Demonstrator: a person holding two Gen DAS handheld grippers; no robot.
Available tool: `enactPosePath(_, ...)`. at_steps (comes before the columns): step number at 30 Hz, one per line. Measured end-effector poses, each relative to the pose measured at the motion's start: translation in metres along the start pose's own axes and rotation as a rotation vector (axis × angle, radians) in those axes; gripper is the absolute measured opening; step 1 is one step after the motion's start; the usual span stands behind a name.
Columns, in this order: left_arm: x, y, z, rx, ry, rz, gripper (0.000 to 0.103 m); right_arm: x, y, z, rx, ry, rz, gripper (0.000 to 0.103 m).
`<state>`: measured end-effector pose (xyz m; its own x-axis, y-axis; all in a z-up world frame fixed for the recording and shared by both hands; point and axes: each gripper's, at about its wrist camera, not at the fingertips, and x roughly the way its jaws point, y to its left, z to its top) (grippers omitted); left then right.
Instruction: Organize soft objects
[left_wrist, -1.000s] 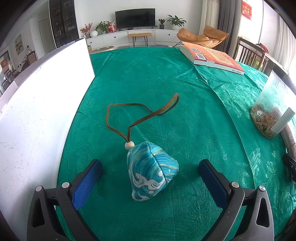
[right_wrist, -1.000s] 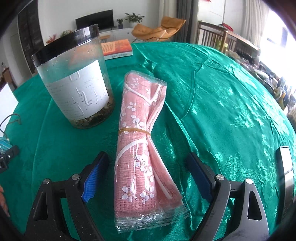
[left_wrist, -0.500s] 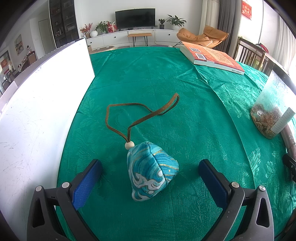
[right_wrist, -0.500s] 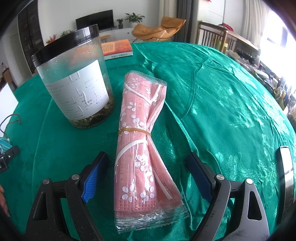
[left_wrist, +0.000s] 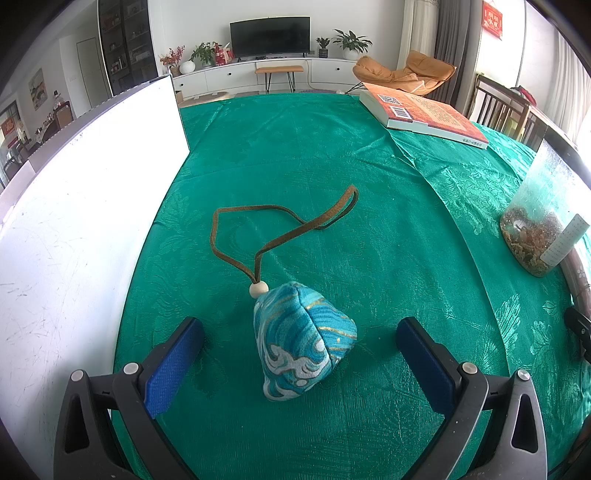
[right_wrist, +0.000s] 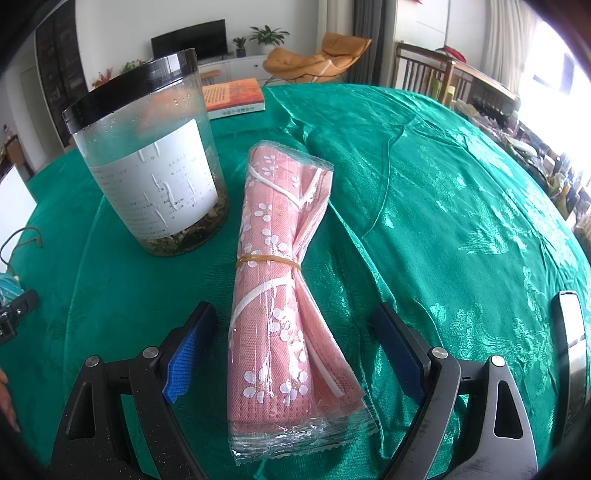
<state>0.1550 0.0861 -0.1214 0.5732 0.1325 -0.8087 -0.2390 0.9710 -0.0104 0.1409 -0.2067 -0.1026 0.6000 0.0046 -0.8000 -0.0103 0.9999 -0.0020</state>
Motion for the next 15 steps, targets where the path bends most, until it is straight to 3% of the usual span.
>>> enactPosePath(15,-0.0001,0.0,-0.0001,0.0,0.0,0.0,0.103,-0.0002,0.0006,-0.0002,0.0,-0.001,0.001,0.089)
